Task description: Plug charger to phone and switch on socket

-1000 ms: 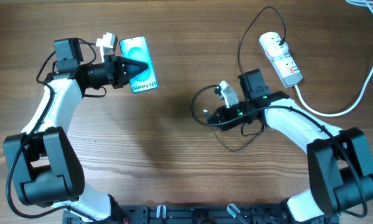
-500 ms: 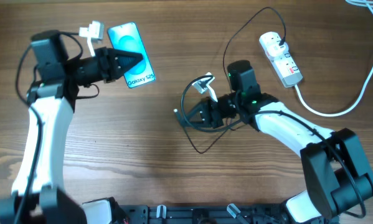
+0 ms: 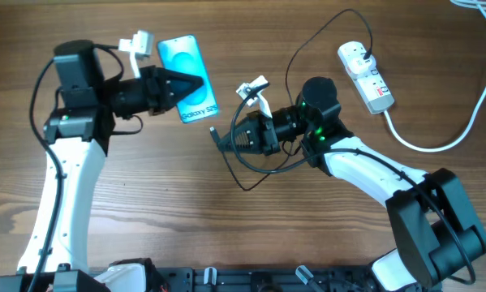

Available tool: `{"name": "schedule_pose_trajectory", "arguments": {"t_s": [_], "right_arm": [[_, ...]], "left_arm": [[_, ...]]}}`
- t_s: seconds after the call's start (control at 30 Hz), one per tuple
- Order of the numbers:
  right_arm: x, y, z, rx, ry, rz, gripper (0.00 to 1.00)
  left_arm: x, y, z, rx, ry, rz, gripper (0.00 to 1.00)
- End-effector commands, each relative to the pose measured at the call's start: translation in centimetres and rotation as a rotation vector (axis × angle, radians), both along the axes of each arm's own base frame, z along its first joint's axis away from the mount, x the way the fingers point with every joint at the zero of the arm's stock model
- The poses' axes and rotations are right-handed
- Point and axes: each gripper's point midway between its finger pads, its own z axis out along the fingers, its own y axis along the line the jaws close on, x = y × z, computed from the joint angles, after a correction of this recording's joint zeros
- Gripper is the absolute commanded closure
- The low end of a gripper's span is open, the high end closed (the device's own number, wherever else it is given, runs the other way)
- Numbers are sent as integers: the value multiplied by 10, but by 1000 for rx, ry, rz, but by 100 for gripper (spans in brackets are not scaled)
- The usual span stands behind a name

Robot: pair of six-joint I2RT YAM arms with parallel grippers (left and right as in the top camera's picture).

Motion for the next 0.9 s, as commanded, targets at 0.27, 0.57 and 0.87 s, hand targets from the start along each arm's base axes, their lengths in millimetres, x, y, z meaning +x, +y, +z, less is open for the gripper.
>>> {"name": "schedule_pose_trajectory", "arguments": {"t_s": [0.27,0.57,0.87], "right_arm": [[-3,0,15,19,15,16,96],[-4,0,16,18,16,23,96],[-1,0,16,21,18,8,96]], "left_arm": [[-3,-16,0,25,-10,-21,96],[-2,-16,-1,29,-10,-14,96],[-2,-16,-1,29,-10,-15,96]]}}
